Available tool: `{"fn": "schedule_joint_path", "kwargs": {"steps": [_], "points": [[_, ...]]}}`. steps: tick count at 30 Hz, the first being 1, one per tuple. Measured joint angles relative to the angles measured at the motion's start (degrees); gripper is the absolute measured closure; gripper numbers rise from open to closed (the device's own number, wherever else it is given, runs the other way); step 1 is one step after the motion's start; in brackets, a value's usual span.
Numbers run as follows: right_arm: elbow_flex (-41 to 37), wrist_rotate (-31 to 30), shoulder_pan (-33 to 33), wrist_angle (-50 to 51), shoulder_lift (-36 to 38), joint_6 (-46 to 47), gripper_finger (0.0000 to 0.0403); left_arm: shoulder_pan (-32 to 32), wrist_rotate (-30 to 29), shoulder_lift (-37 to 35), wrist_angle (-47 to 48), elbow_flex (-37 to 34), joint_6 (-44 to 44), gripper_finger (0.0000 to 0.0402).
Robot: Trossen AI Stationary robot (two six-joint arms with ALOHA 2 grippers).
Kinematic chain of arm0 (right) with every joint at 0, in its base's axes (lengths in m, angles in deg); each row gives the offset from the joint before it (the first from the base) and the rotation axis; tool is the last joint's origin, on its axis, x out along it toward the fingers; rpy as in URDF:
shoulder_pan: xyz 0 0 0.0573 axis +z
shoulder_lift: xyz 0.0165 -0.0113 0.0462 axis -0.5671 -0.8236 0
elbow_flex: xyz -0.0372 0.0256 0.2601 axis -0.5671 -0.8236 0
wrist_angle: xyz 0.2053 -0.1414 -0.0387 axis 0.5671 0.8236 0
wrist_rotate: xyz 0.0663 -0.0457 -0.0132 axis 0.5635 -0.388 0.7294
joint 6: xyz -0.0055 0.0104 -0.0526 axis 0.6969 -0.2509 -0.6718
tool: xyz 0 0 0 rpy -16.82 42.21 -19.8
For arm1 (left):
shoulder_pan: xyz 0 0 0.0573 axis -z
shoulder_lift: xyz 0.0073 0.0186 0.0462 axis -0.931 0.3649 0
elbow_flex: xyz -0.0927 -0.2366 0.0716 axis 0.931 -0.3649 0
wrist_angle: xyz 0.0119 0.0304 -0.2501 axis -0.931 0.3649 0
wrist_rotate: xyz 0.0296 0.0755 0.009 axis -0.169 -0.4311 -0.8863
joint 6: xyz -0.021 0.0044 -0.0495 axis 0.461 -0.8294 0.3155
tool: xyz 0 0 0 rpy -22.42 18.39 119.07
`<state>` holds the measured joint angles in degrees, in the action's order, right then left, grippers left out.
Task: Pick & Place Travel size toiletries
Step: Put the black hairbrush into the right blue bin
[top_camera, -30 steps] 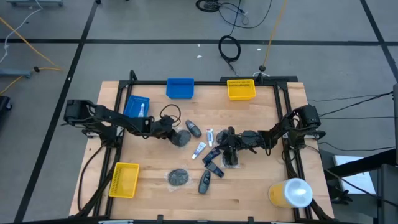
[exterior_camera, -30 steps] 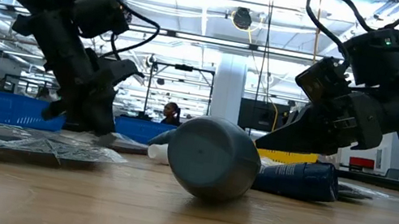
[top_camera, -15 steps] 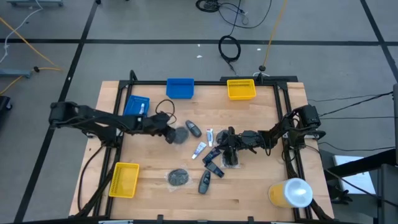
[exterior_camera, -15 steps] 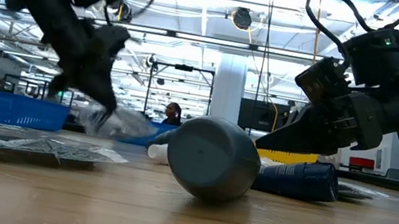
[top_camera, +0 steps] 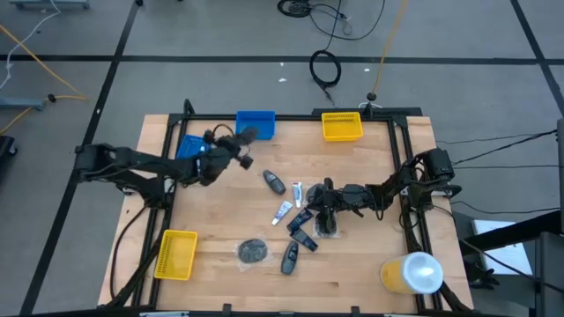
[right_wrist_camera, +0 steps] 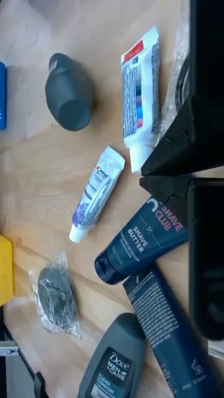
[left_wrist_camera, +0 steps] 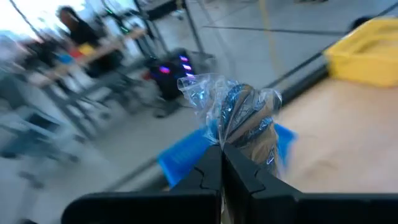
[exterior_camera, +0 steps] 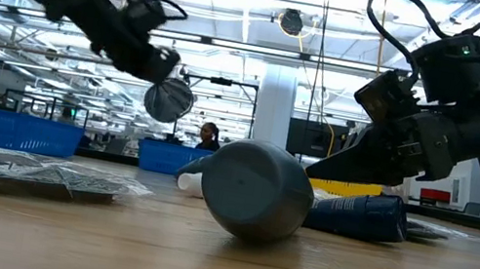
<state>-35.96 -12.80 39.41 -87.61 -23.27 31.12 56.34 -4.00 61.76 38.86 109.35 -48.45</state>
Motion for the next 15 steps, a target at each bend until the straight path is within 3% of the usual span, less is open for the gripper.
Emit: {"fn": "schedule_joint_path", "kwargs": {"steps": [6, 15], "points": [[0.0, 0.0, 0.0, -0.5, 0.0, 0.0, 0.0403, -5.0, -2.8, 10.7, -2.5, 10.0, -20.2, 0.0401], [0.0, 0.0, 0.0, -0.5, 0.0, 0.0, 0.0403, -9.5, -6.1, 27.2, -1.6, 21.7, -41.0, 0.0401]]}}
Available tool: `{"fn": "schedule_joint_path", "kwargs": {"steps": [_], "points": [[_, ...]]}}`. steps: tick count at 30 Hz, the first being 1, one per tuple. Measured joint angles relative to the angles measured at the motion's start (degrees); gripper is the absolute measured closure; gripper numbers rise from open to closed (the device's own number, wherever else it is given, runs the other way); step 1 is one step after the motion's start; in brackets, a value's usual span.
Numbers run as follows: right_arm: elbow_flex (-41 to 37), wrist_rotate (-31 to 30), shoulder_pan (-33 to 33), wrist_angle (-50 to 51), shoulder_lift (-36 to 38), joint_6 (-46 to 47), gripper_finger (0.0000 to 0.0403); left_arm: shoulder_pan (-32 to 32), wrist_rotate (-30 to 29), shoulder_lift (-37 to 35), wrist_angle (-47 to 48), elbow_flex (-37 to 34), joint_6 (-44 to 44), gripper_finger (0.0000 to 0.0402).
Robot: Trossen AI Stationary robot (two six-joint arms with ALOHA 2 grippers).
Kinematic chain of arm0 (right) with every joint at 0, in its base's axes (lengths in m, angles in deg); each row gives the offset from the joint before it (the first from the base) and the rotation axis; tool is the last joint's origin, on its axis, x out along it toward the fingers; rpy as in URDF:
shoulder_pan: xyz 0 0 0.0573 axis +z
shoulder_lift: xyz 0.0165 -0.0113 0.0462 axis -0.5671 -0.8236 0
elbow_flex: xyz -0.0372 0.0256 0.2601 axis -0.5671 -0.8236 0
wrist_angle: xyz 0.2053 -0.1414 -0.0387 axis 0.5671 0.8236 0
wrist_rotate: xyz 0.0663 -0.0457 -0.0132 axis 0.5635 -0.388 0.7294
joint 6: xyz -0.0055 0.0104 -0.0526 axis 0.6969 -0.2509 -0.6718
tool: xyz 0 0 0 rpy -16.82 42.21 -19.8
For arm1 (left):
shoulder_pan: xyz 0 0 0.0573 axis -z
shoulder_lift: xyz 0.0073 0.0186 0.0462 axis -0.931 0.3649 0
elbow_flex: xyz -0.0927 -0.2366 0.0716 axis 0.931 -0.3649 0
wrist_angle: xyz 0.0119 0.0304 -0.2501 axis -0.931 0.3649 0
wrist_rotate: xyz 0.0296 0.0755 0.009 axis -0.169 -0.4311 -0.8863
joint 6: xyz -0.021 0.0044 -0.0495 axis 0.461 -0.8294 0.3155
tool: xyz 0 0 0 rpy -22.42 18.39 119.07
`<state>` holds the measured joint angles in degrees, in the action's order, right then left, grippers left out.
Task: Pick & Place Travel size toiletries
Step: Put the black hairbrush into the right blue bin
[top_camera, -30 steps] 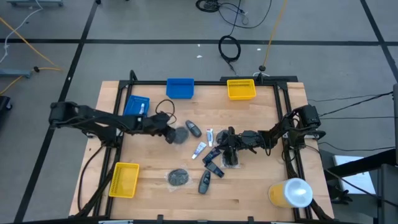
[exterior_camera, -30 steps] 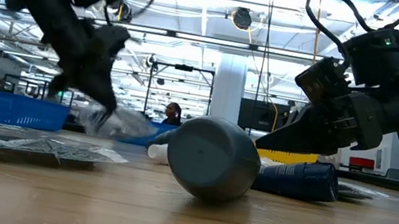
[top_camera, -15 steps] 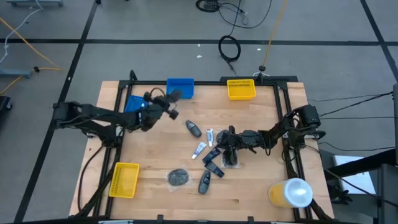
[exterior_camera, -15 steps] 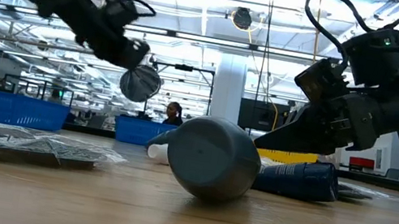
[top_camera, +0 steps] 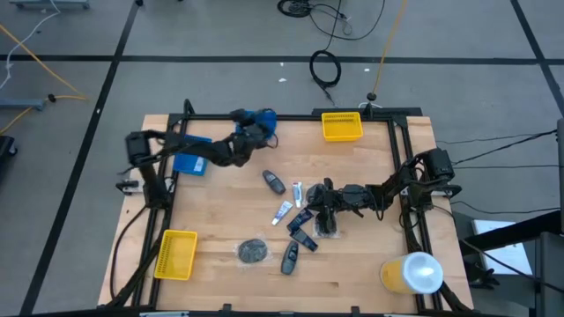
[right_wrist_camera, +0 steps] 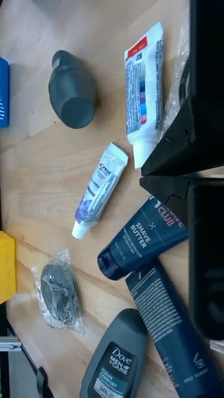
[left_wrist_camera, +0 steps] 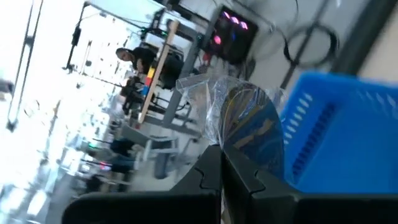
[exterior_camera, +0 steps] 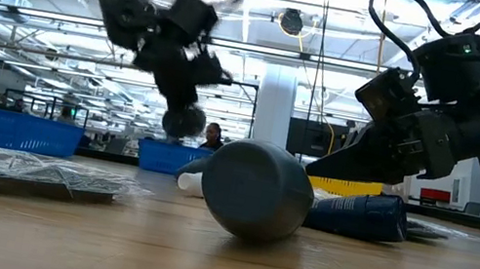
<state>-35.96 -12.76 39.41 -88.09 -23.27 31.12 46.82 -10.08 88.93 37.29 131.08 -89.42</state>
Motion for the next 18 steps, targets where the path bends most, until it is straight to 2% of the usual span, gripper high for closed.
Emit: {"fn": "schedule_joint_path", "kwargs": {"steps": [6, 11, 14, 18], "points": [[0.0, 0.0, 0.0, 0.0, 0.0, 0.0, 0.0403, 0.0, 0.0, 6.1, 0.0, 1.8, -10.5, 0.0400], [0.0, 0.2, 0.0, 0.0, 0.0, 0.0, 0.0403, 0.6, 0.7, 6.7, 0.5, 1.8, -11.6, 0.0397], [0.0, 0.2, 0.0, 0.0, 0.0, 0.0, 0.0403, 0.7, 2.4, 6.7, 0.9, 1.8, -12.6, 0.0376], [0.0, 0.2, 0.0, 0.0, 0.0, 0.0, 0.0403, 0.7, 6.2, 6.7, 3.2, 1.8, -11.9, 0.0324]]}}
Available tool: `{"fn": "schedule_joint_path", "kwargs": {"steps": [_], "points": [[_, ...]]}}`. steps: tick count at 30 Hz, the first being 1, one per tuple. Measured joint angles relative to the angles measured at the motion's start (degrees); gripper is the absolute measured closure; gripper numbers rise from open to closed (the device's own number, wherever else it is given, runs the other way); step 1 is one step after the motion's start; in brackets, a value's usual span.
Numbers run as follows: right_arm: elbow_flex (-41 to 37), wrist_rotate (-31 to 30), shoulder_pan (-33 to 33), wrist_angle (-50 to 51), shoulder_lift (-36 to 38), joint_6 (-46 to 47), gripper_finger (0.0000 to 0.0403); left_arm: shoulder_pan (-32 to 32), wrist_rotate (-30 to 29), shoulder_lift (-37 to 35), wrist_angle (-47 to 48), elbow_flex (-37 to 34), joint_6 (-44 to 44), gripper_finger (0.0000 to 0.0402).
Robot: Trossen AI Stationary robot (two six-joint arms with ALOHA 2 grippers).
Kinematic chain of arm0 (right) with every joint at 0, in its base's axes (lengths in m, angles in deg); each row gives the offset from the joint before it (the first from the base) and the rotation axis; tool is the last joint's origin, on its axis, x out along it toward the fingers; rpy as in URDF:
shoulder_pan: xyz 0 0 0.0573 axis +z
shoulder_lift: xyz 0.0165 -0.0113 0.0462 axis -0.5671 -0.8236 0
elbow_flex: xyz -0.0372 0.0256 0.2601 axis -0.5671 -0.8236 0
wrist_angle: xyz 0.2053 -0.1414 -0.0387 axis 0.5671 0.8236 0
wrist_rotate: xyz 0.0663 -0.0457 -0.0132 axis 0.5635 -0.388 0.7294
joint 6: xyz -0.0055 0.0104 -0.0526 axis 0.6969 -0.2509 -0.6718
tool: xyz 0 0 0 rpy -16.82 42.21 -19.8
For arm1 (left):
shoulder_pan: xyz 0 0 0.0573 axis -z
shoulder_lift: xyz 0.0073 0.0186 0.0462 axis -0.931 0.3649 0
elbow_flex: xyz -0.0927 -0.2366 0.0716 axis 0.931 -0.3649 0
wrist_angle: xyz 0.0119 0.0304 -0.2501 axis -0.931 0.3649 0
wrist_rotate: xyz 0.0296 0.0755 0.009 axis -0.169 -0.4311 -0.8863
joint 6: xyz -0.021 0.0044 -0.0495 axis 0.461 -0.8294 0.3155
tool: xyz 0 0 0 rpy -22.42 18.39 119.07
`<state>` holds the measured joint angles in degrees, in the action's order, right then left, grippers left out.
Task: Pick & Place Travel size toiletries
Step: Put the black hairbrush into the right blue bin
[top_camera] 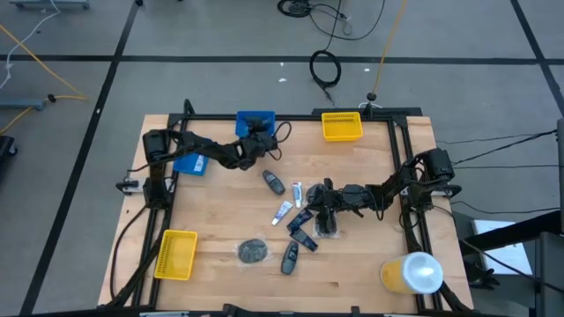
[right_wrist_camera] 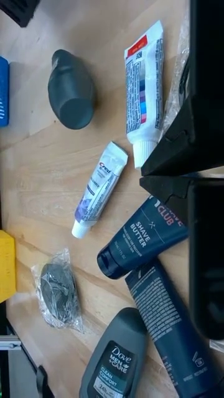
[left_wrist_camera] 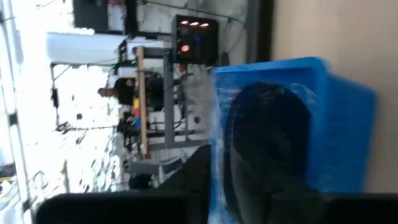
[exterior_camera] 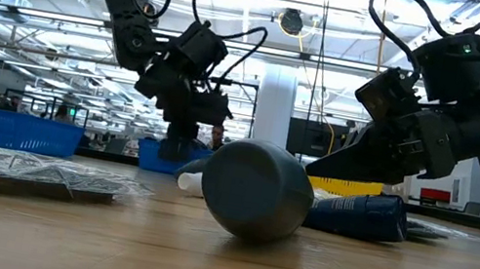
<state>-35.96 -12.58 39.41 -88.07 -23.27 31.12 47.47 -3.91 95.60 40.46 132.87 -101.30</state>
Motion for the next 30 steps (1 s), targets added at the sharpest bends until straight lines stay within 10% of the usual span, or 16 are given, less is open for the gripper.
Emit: {"fn": "schedule_joint_path", "kwargs": {"steps": [14, 24, 30], "points": [[0.0, 0.0, 0.0, 0.1, 0.0, 0.0, 0.0403, -0.3, 8.2, -11.0, 14.7, 0.0, 11.1, 0.0179], [0.0, 0.0, 0.0, 0.0, 0.0, 0.6, 0.0403, -8.7, 38.0, -17.6, 22.0, 0.0, 37.1, 0.0311], [0.0, 0.0, 0.0, 0.0, 0.0, 0.6, 0.0403, -13.1, 40.3, -16.8, 23.2, -0.1, 42.9, 0.0390]]}}
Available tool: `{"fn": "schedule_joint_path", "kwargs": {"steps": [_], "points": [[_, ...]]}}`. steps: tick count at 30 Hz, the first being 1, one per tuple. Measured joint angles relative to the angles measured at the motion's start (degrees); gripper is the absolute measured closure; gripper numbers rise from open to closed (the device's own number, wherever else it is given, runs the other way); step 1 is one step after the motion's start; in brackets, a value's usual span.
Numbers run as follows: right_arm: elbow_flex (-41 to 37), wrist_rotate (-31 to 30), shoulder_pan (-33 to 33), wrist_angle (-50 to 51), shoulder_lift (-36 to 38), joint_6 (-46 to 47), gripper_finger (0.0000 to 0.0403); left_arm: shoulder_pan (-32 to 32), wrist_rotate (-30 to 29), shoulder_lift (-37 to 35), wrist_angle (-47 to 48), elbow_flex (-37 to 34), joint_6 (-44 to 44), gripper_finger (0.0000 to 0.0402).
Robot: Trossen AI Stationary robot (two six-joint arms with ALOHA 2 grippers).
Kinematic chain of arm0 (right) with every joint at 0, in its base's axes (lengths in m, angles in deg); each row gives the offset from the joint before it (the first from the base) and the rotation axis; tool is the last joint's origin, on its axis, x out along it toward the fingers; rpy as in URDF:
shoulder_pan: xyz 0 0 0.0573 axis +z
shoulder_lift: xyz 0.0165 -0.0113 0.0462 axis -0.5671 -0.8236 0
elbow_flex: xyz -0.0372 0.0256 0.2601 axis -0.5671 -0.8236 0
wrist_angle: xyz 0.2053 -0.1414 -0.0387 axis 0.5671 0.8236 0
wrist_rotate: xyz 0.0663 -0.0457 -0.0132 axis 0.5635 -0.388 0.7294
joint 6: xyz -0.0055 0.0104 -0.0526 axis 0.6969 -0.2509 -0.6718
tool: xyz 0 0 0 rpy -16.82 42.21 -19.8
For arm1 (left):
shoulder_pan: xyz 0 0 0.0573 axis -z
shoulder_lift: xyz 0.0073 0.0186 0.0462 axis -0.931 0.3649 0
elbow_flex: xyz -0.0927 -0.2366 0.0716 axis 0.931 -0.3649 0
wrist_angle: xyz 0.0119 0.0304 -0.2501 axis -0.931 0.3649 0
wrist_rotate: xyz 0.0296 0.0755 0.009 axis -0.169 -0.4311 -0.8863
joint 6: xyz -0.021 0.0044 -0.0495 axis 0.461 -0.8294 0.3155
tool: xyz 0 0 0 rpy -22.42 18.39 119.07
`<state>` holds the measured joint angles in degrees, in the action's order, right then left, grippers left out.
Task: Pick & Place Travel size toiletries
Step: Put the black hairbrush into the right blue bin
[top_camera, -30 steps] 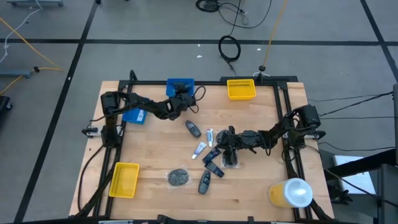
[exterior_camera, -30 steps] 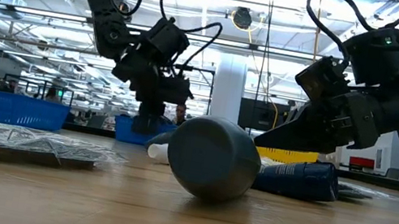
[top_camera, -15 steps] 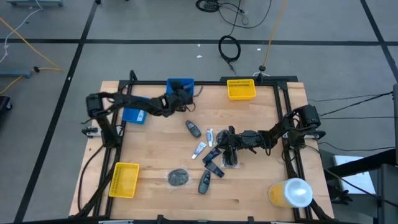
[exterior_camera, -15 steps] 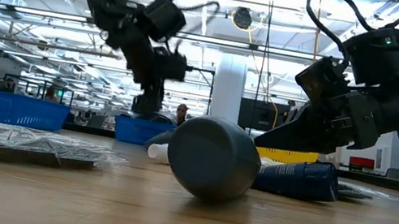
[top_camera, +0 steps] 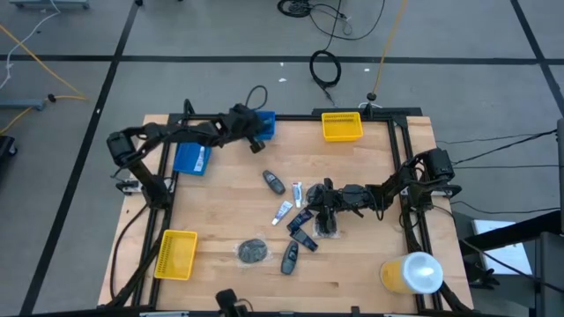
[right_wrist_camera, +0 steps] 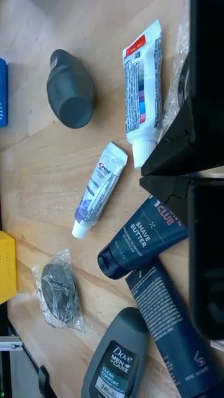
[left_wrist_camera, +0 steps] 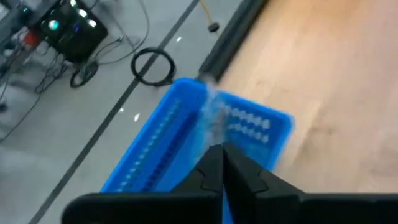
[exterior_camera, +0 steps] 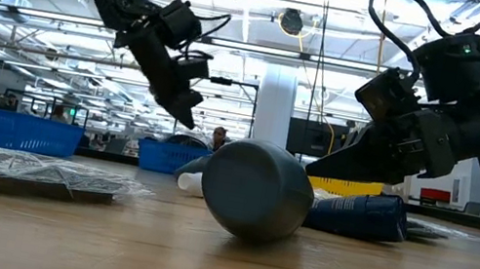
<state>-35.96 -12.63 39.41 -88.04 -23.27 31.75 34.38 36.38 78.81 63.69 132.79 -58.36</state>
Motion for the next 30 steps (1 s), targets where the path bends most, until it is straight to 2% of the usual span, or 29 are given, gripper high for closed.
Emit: {"fn": "schedule_joint_path", "kwargs": {"steps": [5, 11, 14, 17, 19, 22, 25, 30], "points": [[0.0, -0.1, 0.0, 0.0, 0.0, 0.0, 0.0403, -0.6, 0.3, -0.8, 1.3, 0.0, -0.3, 0.0356], [0.0, -0.1, 0.0, 0.0, 0.0, 0.0, 0.0403, -1.9, 6.6, -0.9, 1.0, 0.1, 0.9, 0.0256], [0.0, -0.1, 0.0, 0.0, 0.0, 0.0, 0.0403, -3.0, 6.4, -0.2, 3.2, 0.1, 2.4, 0.0210], [0.0, -0.1, 0.0, 0.0, 0.0, 0.0, 0.0403, -3.8, 5.2, 0.3, 3.1, 0.0, 3.6, 0.0193], [0.0, -0.1, 0.0, 0.0, 0.0, 0.0, 0.0403, -4.1, 5.6, 0.4, 2.8, 0.0, 3.4, 0.0197], [0.0, -0.1, 0.0, 0.0, 0.0, 0.0, 0.0403, -4.2, 7.7, 0.4, 2.2, 0.0, 3.0, 0.0224], [0.0, 0.0, 0.0, 0.0, 0.0, 0.4, 0.0403, -4.1, 9.5, 0.4, 2.0, 0.0, 2.9, 0.0269], [0.0, 0.0, 0.0, 0.0, 0.0, 0.4, 0.0403, -4.2, 9.2, 1.1, 2.9, 0.1, 1.5, 0.0353]]}}
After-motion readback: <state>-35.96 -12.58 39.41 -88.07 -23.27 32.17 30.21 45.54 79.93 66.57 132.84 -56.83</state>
